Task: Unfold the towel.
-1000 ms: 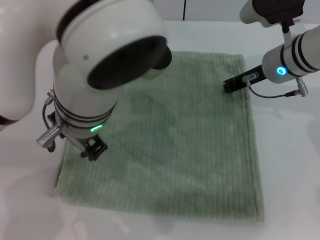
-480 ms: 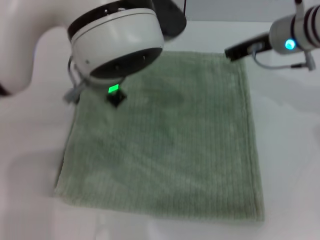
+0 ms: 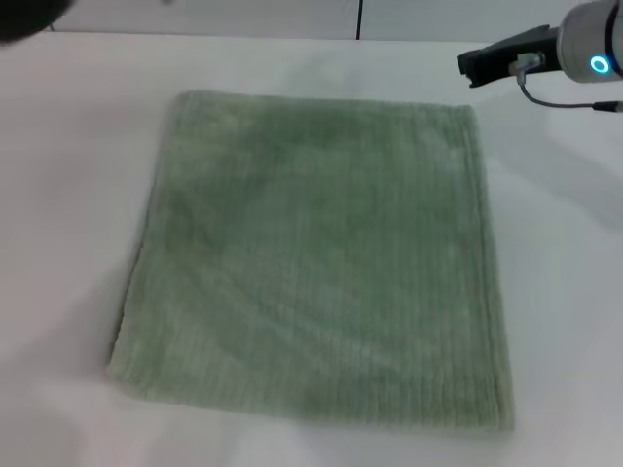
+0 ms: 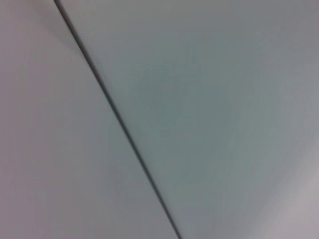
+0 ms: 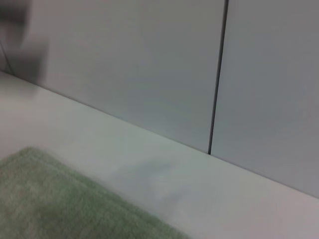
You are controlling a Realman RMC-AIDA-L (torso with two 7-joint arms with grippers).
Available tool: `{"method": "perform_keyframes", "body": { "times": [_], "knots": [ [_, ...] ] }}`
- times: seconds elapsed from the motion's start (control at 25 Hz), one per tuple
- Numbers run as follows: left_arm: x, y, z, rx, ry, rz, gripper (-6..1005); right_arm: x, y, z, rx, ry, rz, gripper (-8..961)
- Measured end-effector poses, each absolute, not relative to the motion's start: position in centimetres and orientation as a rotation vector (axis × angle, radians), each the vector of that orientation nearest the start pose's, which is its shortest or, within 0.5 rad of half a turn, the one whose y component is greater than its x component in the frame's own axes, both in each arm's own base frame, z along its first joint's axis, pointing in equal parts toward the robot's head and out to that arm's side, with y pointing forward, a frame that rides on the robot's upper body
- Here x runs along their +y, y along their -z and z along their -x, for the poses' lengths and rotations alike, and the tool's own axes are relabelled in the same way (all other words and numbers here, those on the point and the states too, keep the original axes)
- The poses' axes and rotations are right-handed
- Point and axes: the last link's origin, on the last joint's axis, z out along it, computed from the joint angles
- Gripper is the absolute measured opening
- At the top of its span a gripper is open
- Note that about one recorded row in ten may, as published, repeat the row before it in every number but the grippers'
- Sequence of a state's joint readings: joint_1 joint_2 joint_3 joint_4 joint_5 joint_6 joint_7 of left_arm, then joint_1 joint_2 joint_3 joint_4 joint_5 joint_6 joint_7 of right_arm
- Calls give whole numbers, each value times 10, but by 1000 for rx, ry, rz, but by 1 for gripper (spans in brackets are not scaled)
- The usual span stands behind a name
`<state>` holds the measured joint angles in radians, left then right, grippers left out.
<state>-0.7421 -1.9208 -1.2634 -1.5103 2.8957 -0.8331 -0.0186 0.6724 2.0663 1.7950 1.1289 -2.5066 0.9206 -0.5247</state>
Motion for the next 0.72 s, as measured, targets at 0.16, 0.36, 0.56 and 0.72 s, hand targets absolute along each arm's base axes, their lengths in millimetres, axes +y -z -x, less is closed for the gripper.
{"method": "perform_keyframes", "body": {
  "times": [0.16,0.36,0.56,0.72],
  "knots": [
    [418,-67,79,103,363,1782,518,430,-13,-161,762,-104,2260,0],
    [411,-66,145,128,380,1613,520,405,-38,-141,452,-363,2157,0],
    [400,-52,208,-76,520,1535,522,380,-62,-147,234,-507,1891,-1],
    [385,-43,264,-227,600,1453,523,372,-64,-185,340,-475,1757,0]
  ]
}}
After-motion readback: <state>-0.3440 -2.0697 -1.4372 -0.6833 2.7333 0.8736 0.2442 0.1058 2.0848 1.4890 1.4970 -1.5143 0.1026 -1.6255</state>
